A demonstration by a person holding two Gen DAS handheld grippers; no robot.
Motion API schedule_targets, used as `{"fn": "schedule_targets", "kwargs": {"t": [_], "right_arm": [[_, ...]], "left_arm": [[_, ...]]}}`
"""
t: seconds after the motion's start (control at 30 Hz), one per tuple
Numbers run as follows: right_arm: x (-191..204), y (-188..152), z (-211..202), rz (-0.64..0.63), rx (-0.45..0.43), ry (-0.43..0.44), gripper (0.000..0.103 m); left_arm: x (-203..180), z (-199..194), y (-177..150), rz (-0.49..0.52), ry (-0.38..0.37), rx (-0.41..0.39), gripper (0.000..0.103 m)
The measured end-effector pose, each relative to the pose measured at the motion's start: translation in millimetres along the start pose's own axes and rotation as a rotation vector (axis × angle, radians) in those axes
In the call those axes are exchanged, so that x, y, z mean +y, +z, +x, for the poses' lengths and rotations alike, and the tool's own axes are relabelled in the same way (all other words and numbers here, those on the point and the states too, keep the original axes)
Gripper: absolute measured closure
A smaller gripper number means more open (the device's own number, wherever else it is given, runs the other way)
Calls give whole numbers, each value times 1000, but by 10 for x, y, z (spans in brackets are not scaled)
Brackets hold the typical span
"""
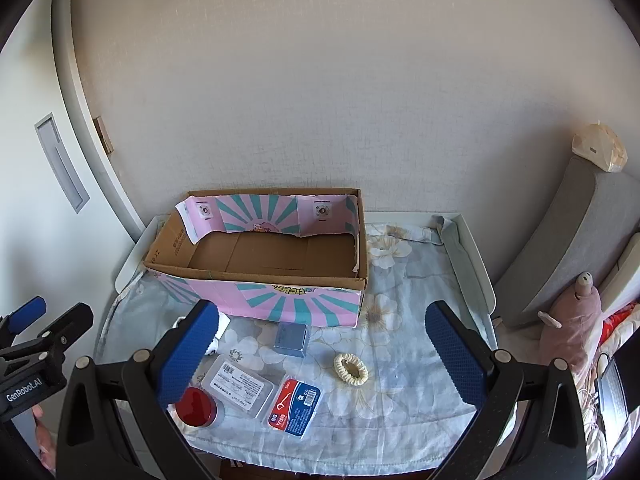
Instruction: Organize objects
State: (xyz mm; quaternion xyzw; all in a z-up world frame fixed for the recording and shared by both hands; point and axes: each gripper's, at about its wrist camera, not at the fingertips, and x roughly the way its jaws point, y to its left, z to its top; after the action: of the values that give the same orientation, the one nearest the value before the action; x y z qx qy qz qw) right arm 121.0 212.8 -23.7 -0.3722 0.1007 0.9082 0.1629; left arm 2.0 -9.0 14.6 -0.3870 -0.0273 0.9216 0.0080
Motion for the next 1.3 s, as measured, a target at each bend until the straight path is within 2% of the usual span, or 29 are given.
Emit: {"fn": "schedule_targets", "kwargs": {"t": [0.37, 0.77, 1.3], "right_arm": [[-16, 28, 3, 6, 1, -7, 0], [46, 34, -18, -4, -5, -1, 0], [95, 30, -54, -25, -11, 20, 0]], "left_arm": [[12, 7, 81, 21, 16, 4, 0], [-6, -1, 81, 44, -18, -2, 0], [-58, -19, 72, 54, -20, -3, 0]]}}
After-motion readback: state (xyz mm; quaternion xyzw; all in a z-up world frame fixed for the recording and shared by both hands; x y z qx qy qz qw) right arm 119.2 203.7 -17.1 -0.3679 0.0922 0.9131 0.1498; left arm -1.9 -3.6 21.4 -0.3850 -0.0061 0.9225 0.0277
